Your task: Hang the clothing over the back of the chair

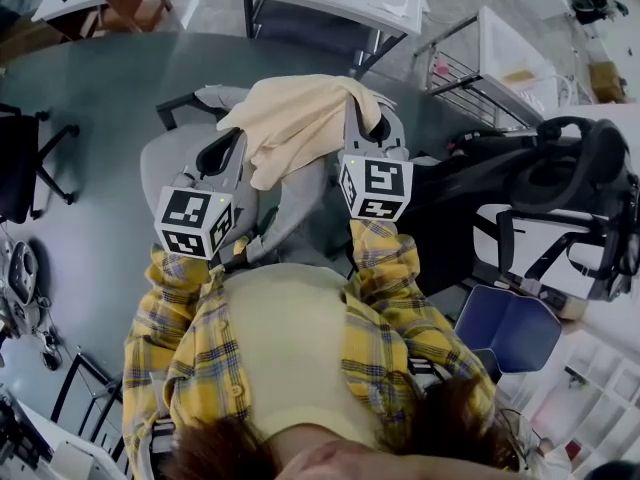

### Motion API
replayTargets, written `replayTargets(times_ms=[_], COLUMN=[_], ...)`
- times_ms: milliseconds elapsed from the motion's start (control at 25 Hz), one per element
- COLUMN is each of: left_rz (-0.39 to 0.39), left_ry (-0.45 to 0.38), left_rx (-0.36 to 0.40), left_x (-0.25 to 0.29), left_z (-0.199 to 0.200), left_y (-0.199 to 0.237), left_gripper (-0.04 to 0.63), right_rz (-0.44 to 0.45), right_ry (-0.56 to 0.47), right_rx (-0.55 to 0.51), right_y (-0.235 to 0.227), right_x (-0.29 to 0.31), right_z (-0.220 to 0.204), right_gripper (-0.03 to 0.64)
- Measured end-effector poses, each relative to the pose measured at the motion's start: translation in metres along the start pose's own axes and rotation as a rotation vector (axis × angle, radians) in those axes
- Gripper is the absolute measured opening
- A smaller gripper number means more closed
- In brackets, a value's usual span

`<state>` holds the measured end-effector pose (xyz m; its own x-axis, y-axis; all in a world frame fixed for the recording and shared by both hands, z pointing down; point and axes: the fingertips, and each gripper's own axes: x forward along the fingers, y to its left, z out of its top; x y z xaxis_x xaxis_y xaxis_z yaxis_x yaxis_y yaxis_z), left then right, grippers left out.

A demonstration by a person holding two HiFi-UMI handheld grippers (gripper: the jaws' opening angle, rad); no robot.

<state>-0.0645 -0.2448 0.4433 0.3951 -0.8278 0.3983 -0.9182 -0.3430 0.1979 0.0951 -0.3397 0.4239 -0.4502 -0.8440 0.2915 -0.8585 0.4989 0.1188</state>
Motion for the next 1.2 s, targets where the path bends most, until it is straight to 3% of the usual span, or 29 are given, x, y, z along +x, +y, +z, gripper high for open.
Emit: replayTargets(times_ms=[280,600,1200], left_rz=[-0.005,-0.015,-0.037], left_ry=[0.017,0.040,0.072], left_rx=[-0.007,-0.008,-0.005], left_x=[0.005,0.009,0.016], left_z=[-0.006,-0.015,-0.026], left_y=[0.004,0.004,-0.005], left_gripper=[0.009,0.009,0.009], right_rz=[-0.041,-0.081,-0.040], right_ry=[0.076,0.179,0.252], right_rx=[-0.032,0.023,0.121], right_y=[-0.002,-0.015,-0.003], right_x=[0.009,0.014,0.007], right_z=[-0.037,-0.088,-0.139], right_gripper=[0.037,0.037,0.037])
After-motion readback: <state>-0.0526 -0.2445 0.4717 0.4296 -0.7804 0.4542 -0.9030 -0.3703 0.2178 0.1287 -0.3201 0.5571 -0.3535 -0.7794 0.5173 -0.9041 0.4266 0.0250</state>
